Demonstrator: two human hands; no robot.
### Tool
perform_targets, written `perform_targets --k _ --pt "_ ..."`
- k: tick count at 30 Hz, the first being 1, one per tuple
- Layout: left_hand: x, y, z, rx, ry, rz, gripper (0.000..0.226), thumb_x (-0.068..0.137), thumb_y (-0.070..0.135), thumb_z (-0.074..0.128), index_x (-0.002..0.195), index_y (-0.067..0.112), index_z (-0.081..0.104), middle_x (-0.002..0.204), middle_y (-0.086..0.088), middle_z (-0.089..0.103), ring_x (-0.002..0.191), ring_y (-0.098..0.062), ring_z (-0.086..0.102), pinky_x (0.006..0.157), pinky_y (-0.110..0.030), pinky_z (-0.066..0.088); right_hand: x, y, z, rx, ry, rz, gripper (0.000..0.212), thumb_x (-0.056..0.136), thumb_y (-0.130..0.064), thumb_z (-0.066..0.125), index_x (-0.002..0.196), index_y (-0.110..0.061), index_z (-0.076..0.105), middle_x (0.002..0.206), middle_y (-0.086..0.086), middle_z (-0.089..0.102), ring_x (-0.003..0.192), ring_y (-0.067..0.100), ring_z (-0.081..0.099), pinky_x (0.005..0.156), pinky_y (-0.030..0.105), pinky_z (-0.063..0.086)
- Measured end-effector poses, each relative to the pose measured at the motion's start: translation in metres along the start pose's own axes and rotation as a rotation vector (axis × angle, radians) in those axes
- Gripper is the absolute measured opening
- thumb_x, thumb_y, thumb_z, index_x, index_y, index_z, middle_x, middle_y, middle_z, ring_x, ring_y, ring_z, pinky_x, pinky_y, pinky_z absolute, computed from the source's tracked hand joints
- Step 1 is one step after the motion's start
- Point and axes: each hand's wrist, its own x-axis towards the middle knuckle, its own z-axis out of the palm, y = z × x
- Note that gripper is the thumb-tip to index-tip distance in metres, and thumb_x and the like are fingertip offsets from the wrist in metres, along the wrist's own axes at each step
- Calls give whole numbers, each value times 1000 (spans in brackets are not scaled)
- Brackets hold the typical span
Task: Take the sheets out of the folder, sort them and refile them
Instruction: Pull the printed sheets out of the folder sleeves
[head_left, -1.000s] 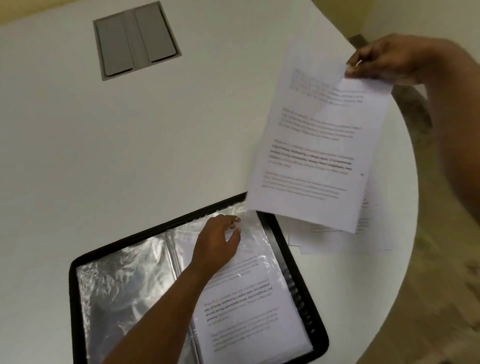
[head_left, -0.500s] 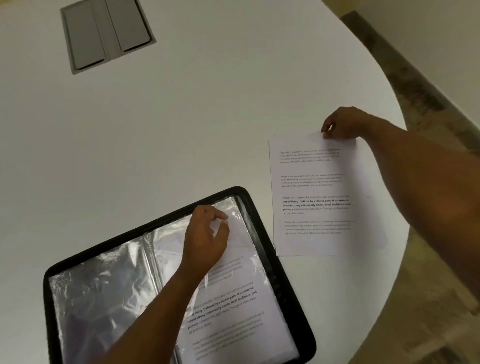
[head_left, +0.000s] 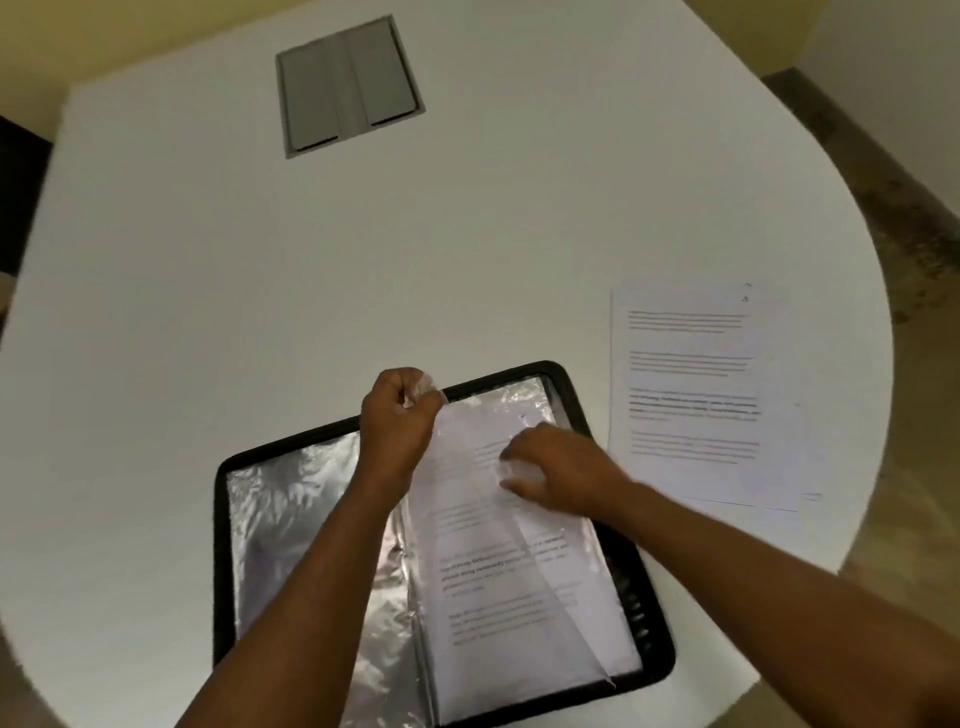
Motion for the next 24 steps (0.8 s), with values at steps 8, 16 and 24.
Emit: perform_targets --k 8,16,24 --pt "8 -7 -121 78 65 -68 56 80 -12 61 121 24 50 122 0 52 106 -15 59 80 -33 55 -7 -92 66 -37 -192 -147 90 86 -56 63 156 -26 14 162 -2 15 144 20 26 116 37 28" --pt "37 -47 -193 285 235 -165 54 86 2 60 135 22 47 134 -6 46 110 -19 51 84 -30 44 6 -120 116 -306 -272 -272 94 81 -74 52 154 -35 10 164 3 -8 150 27 -11 120 47 -2" --pt "4 -79 -181 488 367 229 37 86 5 59 122 12 56 126 -5 49 99 -20 58 88 -27 47 21 -146 164 -514 -324 -303 97 79 -78 48 153 -37 1 160 5 -24 145 30 -27 118 50 -13"
